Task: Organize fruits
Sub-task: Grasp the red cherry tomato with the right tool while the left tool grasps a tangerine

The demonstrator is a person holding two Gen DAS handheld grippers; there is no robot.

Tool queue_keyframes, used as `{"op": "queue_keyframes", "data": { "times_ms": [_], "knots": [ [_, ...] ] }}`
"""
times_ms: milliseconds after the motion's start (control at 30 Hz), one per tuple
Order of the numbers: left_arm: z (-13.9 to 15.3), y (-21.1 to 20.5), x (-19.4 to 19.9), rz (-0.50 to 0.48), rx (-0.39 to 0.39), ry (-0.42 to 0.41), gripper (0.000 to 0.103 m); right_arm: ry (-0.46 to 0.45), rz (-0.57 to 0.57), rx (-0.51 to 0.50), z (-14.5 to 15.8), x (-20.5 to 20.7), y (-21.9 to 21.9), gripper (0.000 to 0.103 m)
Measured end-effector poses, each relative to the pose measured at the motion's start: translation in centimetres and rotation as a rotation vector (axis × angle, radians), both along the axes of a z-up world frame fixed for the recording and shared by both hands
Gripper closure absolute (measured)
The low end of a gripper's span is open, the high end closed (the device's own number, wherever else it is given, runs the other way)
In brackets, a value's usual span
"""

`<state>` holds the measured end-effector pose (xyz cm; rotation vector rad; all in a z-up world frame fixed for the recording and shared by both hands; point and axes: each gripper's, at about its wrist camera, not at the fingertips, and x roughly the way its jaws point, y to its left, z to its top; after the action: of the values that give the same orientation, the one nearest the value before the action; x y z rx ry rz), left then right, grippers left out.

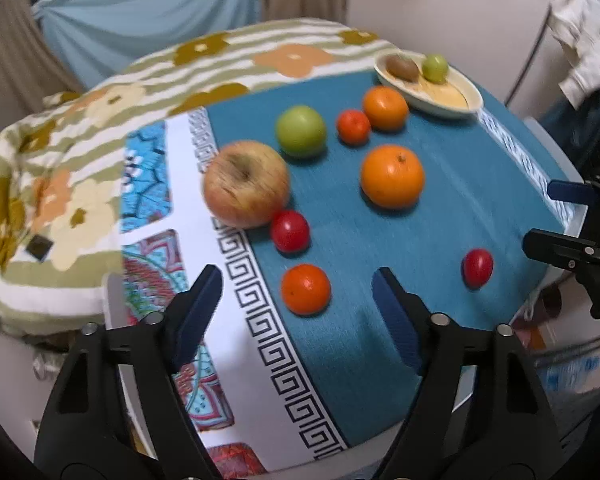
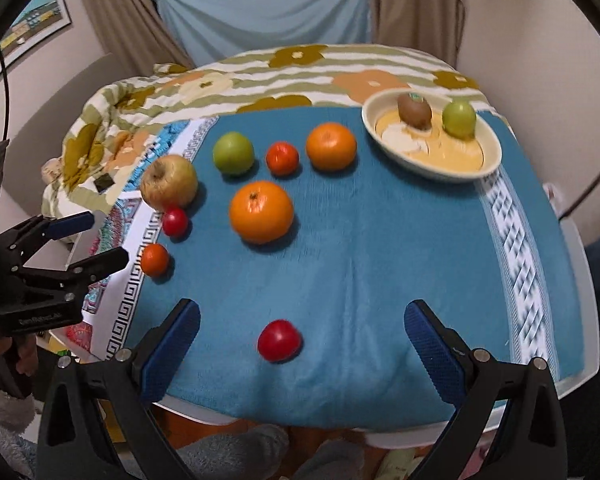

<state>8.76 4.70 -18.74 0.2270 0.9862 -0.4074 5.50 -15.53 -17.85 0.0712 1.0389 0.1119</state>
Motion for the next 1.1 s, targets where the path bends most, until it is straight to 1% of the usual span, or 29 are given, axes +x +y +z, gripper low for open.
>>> {"op": "queue_keyframes", "data": {
  "times_ms": [67, 100, 133, 233, 400, 467, 533, 600, 667, 700, 800, 933, 1100],
  "knots": [
    [-0.8, -0.2, 0.2, -0.027, 0.001, 0.013, 0.025, 0.015, -0.018, -0.006, -0.8, -0.1, 0.4, 0.005],
    [-1.4, -0.3, 0.4, -0.044, 0.004, 0.024, 0.034, 0.024, -0.024, -0.009, -1.2, -0.2, 0.6, 0.006],
    [-1.9, -0.5, 0.6, -0.054, 0.009, 0.034, 0.040, 0.035, -0.031, -0.018, -1.6, -0.2, 0.8, 0.008],
    [-2.9, -0.8, 0.9, -0.079, 0.021, 0.054, 0.047, 0.057, -0.044, -0.037, -2.6, -0.2, 1.2, 0.014],
    [-3.9, -1.0, 1.3, -0.102, 0.025, 0.075, 0.050, 0.085, -0.056, -0.035, -3.7, 0.0, 1.7, 0.025],
    [-4.0, -1.1, 1.4, -0.107, 0.029, 0.081, 0.050, 0.092, -0.056, -0.041, -4.0, 0.0, 1.9, 0.026],
    [-4.2, -1.0, 1.5, -0.111, 0.030, 0.086, 0.056, 0.096, -0.057, -0.042, -4.2, 0.1, 2.0, 0.027],
    [-4.4, -1.0, 1.6, -0.110, 0.037, 0.086, 0.057, 0.099, -0.058, -0.041, -4.3, 0.2, 2.1, 0.027],
    [-4.4, -0.8, 1.7, -0.106, 0.037, 0.083, 0.062, 0.099, -0.057, -0.044, -4.4, 0.2, 2.2, 0.029],
    [-4.4, -0.7, 1.8, -0.101, 0.034, 0.081, 0.063, 0.101, -0.058, -0.045, -4.4, 0.2, 2.3, 0.031],
    [-4.4, -0.5, 1.7, -0.102, 0.026, 0.081, 0.063, 0.110, -0.058, -0.052, -4.6, 0.3, 2.3, 0.032],
    [-4.3, -0.5, 1.4, -0.110, 0.033, 0.078, 0.063, 0.119, -0.054, -0.055, -4.8, 0.3, 2.5, 0.040],
    [-4.2, -0.1, 1.0, -0.106, 0.030, 0.089, 0.063, 0.140, -0.045, -0.055, -5.4, 0.4, 2.8, 0.044]
  ]
}}
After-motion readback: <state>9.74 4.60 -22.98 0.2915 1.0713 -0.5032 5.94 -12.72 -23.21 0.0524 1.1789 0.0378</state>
